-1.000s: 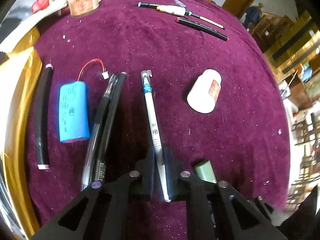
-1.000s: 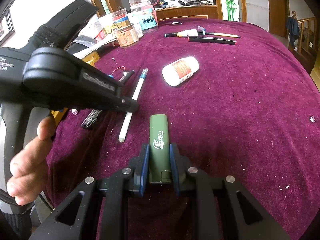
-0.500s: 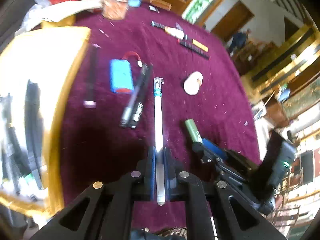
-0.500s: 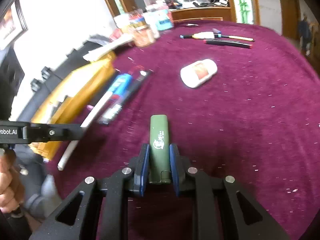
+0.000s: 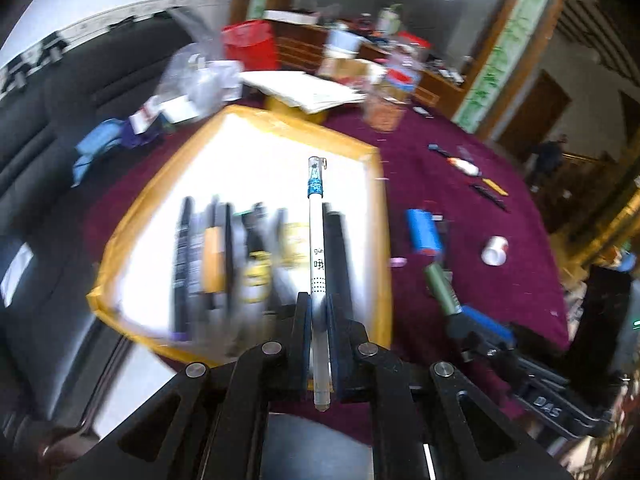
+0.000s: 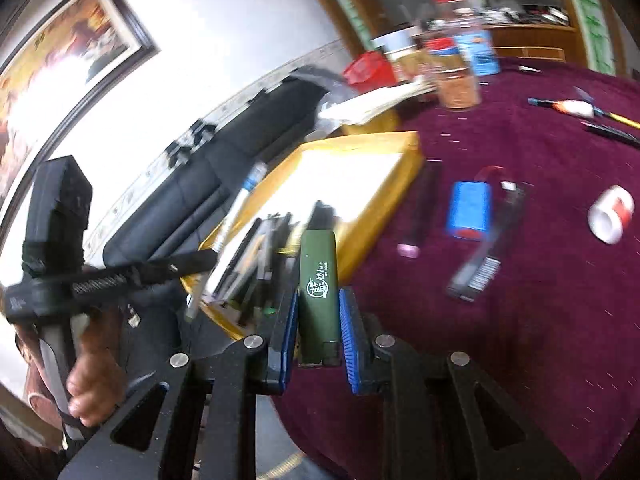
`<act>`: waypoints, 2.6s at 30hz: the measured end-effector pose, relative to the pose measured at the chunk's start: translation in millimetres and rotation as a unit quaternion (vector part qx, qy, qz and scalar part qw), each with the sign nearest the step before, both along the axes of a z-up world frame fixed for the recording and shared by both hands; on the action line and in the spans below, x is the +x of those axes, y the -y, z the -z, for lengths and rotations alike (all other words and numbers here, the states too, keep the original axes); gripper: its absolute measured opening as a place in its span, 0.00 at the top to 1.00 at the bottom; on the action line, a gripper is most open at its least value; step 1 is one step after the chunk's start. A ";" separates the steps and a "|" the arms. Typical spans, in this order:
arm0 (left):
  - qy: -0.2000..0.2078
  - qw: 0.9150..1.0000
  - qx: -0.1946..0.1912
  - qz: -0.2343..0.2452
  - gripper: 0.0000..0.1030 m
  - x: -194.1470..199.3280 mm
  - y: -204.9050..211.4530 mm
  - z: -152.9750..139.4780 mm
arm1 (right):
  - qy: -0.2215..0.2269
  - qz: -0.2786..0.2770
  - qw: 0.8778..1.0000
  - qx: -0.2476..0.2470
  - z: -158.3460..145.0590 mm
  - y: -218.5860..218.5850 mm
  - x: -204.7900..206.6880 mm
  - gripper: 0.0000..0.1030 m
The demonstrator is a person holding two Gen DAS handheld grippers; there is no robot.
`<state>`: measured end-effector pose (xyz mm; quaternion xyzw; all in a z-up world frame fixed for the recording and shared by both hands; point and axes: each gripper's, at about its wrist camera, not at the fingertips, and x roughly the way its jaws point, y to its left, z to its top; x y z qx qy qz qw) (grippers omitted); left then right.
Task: Organize rigid objects
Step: 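Carry the white pen and green lighter over the tray, then open both tools to drop the white pen and green lighter into the tray, then move both tools back over the remaining items on the cloth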
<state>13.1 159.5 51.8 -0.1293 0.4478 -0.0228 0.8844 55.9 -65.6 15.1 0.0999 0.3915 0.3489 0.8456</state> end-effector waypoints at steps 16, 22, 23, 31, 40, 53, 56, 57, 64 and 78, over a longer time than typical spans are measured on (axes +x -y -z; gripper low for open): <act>-0.009 0.996 0.059 -0.073 0.94 12.7 -50.5 33.1 | 0.013 -0.029 0.996 -0.083 14.0 -92.2 22.6 0.80; -0.017 0.994 0.075 -0.084 0.94 20.6 -57.7 46.6 | 0.024 -0.025 0.993 -0.113 20.4 -105.1 26.6 0.80; -0.019 0.993 0.078 -0.085 0.94 21.3 -58.0 48.4 | 0.024 -0.024 0.993 -0.117 21.9 -107.3 26.2 0.80; -0.027 0.993 0.081 -0.078 0.93 25.1 -54.3 54.4 | 0.024 -0.024 0.991 -0.131 28.1 -110.1 26.9 0.80; 0.024 0.989 0.134 -0.065 0.38 7.3 -10.3 28.5 | 0.041 -0.015 0.997 -0.070 4.1 -72.0 11.2 0.55; 0.056 0.980 0.164 0.098 0.38 9.0 148.1 2.5 | 0.013 0.105 0.994 -0.034 -14.7 83.9 -1.9 0.47; 0.053 0.977 0.168 0.118 0.38 12.8 172.5 5.3 | 0.010 0.129 0.991 -0.037 -14.6 111.2 -2.3 0.47; 0.052 0.976 0.170 0.123 0.38 13.8 179.2 6.2 | 0.010 0.135 0.990 -0.040 -14.4 117.7 -2.5 0.47; 0.044 0.972 0.188 0.132 0.38 18.8 198.2 13.7 | -0.009 0.161 0.987 -0.025 -2.8 148.5 8.6 0.47; 0.010 0.980 0.158 0.123 0.38 31.8 176.7 26.6 | -0.058 0.217 0.974 0.016 19.8 173.1 66.9 0.39</act>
